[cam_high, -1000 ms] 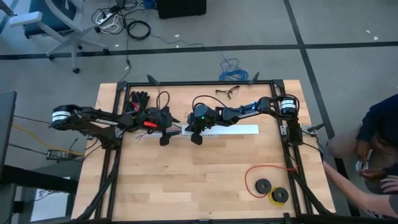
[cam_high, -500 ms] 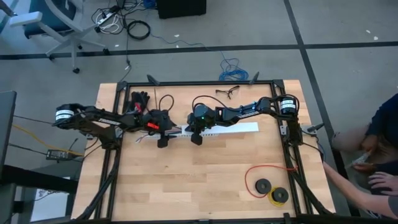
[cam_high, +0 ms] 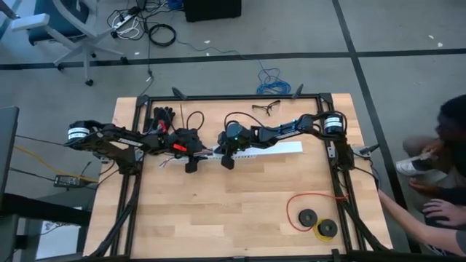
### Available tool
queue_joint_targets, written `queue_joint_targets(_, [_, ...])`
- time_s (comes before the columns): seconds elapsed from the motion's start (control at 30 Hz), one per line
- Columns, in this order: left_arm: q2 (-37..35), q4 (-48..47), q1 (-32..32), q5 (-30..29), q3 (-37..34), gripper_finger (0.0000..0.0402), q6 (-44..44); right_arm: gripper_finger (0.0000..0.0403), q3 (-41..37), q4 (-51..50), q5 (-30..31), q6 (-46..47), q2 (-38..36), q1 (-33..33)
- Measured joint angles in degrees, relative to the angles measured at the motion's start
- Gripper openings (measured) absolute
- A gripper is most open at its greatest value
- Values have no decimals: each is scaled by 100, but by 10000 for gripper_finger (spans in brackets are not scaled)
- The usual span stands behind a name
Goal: Ziptie cables
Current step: Close the white cable duct
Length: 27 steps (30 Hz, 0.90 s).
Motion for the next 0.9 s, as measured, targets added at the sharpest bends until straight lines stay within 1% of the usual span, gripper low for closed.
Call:
queue_joint_targets(0.2, [0, 171, -2, -55, 2, 199, 4, 0, 117, 605, -89, -197, 107, 7])
queue_joint_targets(0.37, [-2, 315, 0, -97, 13, 198, 9, 0, 141, 928, -106, -384, -191, 14])
queue_joint_targets(0.47, [-2, 311, 0, -103, 13, 198, 11, 0, 137, 353, 22, -392, -399, 15])
queue_joint_targets(0.6, [-2, 263, -1, -133, 13, 198, 39, 0, 130, -941, 582, -221, -719, 15])
queue_joint_targets(0.7, [-2, 271, -1, -231, 13, 198, 45, 0, 128, -1765, 754, -69, -818, 16])
queue_joint_targets(0.77, [-2, 276, 0, -258, 13, 198, 90, 0, 122, -1960, 778, -21, -821, 51])
queue_joint_targets(0.9, [-2, 277, 0, -258, 13, 198, 129, 0, 129, -1873, 745, -12, -759, 101])
